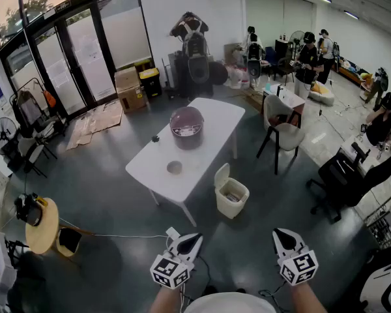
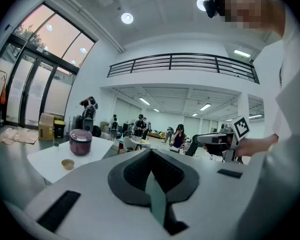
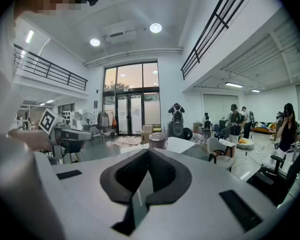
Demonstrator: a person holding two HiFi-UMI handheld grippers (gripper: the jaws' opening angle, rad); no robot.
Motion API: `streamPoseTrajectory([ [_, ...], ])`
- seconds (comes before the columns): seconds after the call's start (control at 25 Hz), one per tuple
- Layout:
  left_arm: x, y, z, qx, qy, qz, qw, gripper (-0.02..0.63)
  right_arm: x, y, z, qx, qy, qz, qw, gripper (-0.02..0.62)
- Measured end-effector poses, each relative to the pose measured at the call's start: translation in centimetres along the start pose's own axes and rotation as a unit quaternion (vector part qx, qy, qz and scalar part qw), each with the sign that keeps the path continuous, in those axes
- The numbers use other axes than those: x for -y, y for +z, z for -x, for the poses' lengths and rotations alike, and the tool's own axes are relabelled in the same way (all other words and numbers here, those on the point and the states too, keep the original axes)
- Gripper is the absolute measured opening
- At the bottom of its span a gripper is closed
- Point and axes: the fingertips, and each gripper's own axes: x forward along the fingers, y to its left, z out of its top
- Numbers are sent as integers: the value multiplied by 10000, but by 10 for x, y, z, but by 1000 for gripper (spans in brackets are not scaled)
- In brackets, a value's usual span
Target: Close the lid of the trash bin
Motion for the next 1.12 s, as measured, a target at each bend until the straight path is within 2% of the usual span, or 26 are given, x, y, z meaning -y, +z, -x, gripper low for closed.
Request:
streamPoseTrajectory([
  [0.72,16,-11,7,-98,-183,68,9998,17,-12,-5,14,8,-111,-79,9999,12],
  [1.12,-2,-16,11,-104,-95,267,9995,40,-22,-14,3,-77,-112,-156,9998,12],
])
